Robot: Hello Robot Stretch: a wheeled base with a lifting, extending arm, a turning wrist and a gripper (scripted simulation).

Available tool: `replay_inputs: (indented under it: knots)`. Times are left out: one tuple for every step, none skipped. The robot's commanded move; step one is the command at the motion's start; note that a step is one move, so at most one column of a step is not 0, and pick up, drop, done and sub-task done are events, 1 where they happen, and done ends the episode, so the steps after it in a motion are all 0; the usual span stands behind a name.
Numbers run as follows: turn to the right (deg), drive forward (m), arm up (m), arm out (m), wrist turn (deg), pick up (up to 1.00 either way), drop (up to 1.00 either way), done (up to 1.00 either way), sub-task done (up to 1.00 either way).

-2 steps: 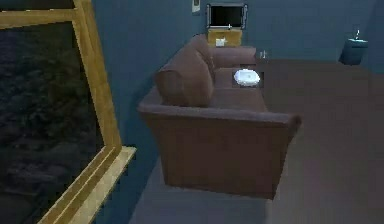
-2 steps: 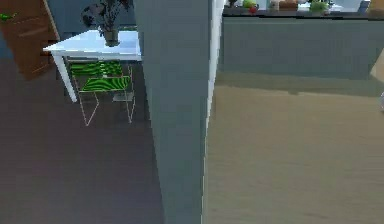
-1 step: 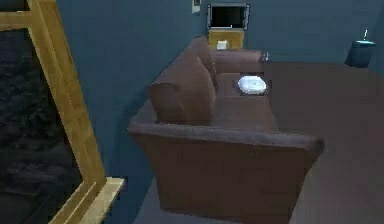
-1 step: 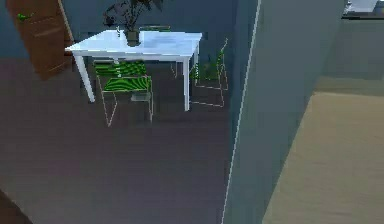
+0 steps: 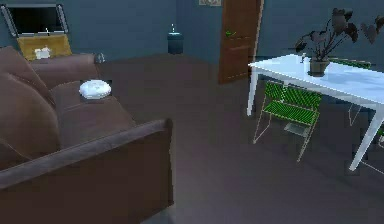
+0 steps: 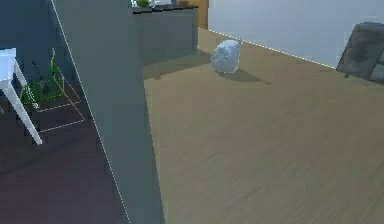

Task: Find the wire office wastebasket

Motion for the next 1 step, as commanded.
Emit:
replay_inputs:
  knots:
    - [12.0, 0.00, 0.00, 0.00, 0.0, 0.00, 0.00, 0.00, 0.00]
